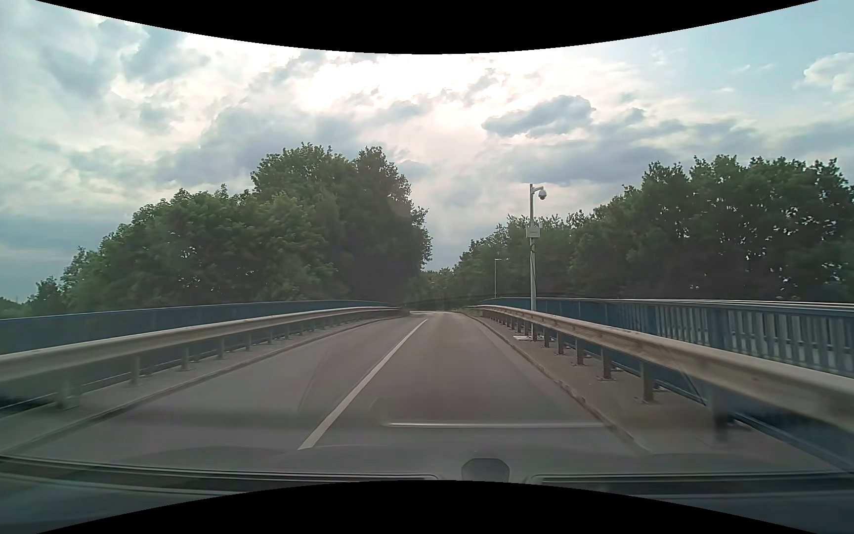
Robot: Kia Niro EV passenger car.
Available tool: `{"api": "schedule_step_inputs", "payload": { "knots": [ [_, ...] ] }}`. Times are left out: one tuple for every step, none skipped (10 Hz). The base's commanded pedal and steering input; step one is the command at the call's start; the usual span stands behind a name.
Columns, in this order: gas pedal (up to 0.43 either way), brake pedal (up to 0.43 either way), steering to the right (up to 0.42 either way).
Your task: Follow the waypoints while adhering to traffic rules and regulations
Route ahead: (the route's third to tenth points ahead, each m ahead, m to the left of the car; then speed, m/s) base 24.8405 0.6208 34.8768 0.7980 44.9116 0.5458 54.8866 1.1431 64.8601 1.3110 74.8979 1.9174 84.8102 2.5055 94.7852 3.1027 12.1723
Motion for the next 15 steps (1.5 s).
{"api": "schedule_step_inputs", "payload": {
  "knots": [
    [0.189,0.0,-0.005],
    [0.189,0.0,-0.005],
    [0.189,0.0,-0.005],
    [0.189,0.0,-0.005],
    [0.189,0.0,-0.005],
    [0.189,0.0,-0.005],
    [0.189,0.0,-0.004],
    [0.189,0.0,-0.004],
    [0.189,0.0,-0.004],
    [0.189,0.0,-0.003],
    [0.189,0.0,-0.003],
    [0.189,0.0,-0.003],
    [0.189,0.0,-0.003],
    [0.189,0.0,-0.003],
    [0.189,0.0,-0.003]
  ]
}}
